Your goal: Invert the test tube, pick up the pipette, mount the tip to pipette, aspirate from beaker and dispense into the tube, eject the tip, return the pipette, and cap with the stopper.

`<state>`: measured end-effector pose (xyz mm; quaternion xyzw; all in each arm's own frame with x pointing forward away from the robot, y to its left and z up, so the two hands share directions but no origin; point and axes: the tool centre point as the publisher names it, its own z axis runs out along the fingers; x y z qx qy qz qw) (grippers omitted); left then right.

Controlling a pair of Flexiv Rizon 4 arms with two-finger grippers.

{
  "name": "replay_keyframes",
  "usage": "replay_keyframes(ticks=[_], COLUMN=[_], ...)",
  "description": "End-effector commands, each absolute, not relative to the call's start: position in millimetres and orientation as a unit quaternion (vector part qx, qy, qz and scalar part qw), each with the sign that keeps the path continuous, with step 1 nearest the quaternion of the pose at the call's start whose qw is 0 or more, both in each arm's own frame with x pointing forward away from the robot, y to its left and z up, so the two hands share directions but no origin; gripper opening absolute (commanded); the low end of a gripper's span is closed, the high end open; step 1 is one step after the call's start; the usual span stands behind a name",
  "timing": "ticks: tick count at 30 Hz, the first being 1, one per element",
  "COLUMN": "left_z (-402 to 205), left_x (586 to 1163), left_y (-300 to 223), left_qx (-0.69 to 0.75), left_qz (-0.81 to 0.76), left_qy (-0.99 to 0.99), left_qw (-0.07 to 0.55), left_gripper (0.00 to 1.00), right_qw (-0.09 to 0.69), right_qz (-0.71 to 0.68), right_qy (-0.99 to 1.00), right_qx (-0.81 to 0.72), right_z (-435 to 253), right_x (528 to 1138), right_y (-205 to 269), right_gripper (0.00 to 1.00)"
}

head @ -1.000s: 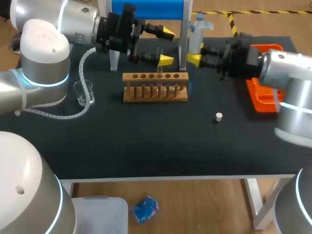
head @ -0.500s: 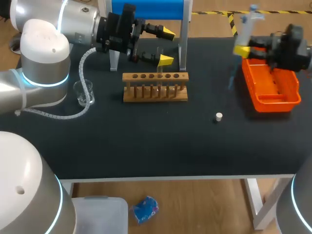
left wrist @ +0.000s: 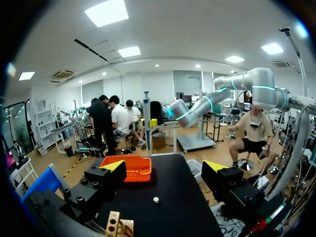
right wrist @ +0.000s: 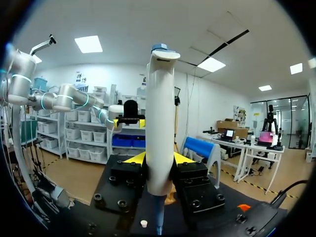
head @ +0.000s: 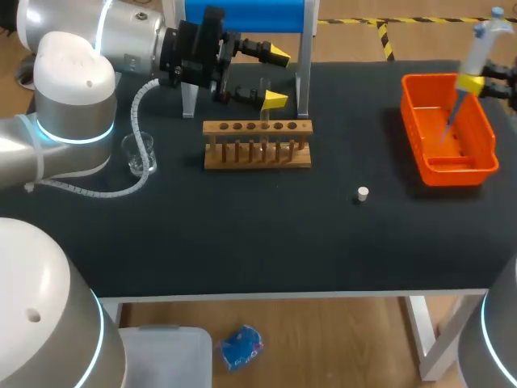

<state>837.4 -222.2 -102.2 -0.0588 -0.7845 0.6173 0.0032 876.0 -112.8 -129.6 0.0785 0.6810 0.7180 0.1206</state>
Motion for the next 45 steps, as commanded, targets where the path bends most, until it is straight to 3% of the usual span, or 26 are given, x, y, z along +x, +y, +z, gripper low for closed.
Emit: replay_keyframes(ticks=[1,19,45], left_z=[-102.7,-102.7,-102.7], left_x=[837.4,837.4,837.4], left_y=[-222.1,-222.1,-222.1], left_qx=[-0.059,-0.059,-0.059], left_qz=[0.618,0.618,0.618], left_qy=[-0.784,-0.784,-0.784], left_qw=[0.002,0.002,0.002], left_gripper=[1.00,1.00,1.00], right_qw=[0.120,0.126,0.124], right_qz=[0.723,0.725,0.726], right_qy=[0.676,0.672,0.672], right_qx=[0.083,0.084,0.080], right_z=[-138.9,-168.9,-176.0], right_x=[874.0,914.3,929.2], right_y=[-143.9,-184.0,-185.6], right_gripper=[0.00,0.00,0.00])
